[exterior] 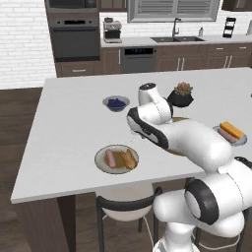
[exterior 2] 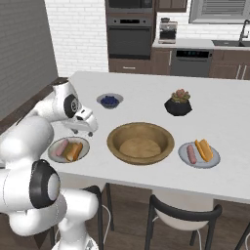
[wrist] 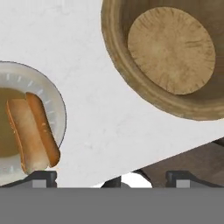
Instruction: Place one bun and one sausage from the bowl on each plate.
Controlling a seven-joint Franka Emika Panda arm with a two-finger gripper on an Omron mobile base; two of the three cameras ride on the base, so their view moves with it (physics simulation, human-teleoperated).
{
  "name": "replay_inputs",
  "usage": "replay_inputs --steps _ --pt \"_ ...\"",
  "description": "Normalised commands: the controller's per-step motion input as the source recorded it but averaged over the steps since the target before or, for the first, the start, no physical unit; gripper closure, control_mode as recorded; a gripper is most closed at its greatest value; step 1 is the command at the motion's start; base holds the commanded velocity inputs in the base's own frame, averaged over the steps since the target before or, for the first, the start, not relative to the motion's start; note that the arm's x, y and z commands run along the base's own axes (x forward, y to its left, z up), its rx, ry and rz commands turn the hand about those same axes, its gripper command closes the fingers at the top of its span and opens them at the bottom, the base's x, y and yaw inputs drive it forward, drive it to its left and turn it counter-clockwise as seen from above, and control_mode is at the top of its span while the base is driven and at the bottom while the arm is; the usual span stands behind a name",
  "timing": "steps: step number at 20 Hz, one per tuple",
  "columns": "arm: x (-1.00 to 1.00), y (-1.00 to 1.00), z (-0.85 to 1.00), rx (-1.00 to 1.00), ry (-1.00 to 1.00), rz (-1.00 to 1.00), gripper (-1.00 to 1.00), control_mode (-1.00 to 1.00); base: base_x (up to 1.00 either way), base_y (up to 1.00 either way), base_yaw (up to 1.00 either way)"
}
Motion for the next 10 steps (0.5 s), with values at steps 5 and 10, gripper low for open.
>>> replay_inputs --steps 5,10 --pt "-0.22 -1.00 0.73 0.05 0.00 0.00 -1.00 -1.00 0.00 0.00 0.00" --pt "-0.45 -0.97 0.68 0.04 0.00 0.00 -1.00 -1.00 0.00 0.00 0.00"
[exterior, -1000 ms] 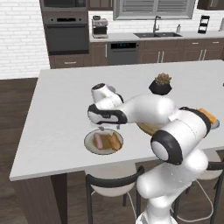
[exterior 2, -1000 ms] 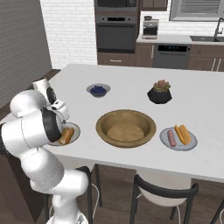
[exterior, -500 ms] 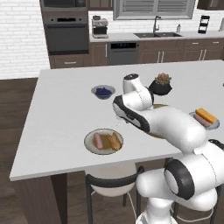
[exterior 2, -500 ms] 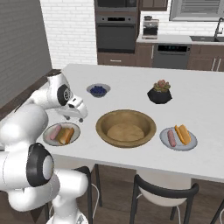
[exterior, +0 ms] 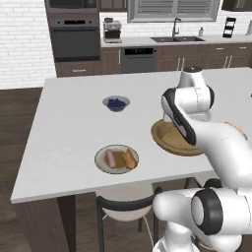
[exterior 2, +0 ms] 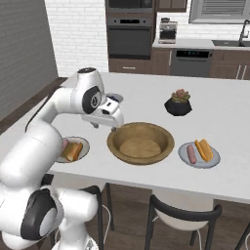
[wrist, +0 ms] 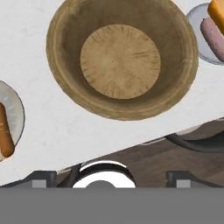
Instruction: Place one bun and one sausage from the bowl on each plate.
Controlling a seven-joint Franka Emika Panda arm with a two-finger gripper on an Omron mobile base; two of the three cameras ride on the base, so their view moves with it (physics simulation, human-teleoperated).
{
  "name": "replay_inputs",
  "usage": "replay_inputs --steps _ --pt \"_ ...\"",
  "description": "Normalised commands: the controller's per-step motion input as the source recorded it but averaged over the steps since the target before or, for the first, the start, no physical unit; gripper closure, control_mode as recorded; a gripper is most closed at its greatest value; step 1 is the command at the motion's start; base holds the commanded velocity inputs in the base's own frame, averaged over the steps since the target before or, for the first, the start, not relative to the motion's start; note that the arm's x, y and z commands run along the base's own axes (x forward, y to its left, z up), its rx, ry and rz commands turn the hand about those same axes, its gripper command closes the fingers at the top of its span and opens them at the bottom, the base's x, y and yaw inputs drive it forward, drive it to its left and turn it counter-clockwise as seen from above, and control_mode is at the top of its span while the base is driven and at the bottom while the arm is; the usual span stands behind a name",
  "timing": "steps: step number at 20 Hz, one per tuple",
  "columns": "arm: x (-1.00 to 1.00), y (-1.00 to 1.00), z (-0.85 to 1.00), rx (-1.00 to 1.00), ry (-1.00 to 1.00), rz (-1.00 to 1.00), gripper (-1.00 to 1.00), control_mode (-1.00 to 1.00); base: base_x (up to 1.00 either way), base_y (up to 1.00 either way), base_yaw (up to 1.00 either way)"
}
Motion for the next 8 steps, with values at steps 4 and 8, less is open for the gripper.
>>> replay_inputs --steps 4,8 --pt "-0.46 -0.83 0.51 0.03 0.00 0.00 -1.00 -1.00 0.00 0.00 0.00" --pt "-0.62 -0.32 0.42 0.00 -0.01 0.00 -1.00 -1.00 0.00 0.00 0.00"
